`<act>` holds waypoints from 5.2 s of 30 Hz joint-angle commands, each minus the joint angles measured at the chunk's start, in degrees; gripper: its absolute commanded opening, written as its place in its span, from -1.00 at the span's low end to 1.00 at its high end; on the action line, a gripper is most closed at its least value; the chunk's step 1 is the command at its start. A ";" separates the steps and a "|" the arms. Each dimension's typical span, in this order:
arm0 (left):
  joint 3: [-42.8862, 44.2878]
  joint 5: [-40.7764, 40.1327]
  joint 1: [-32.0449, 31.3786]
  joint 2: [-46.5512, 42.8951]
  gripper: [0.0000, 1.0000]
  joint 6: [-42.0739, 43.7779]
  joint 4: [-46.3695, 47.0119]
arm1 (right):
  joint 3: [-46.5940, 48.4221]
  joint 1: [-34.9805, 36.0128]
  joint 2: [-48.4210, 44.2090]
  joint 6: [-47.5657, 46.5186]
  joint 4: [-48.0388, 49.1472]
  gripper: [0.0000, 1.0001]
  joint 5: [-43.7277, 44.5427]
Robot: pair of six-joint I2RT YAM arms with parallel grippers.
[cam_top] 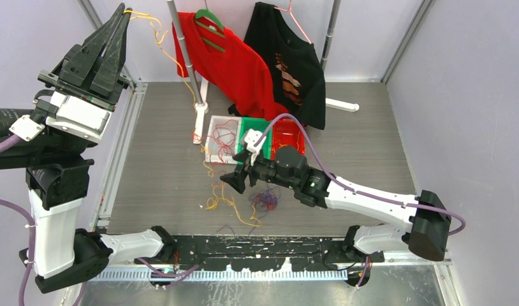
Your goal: Untangle the cables
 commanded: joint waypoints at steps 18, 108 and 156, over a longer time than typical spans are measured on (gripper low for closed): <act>1.48 0.20 0.20 0.20 -1.00 6.22 1.10 | -3.82 -2.56 0.69 10.08 7.26 -0.98 4.61; -13.54 -0.69 -1.53 -2.05 -1.00 29.03 -17.64 | -29.91 -13.30 -23.58 24.25 -9.50 0.00 -9.86; -7.28 -14.20 -20.44 1.96 -1.00 22.92 -20.75 | 5.00 -13.30 -5.37 10.39 4.93 -0.98 7.51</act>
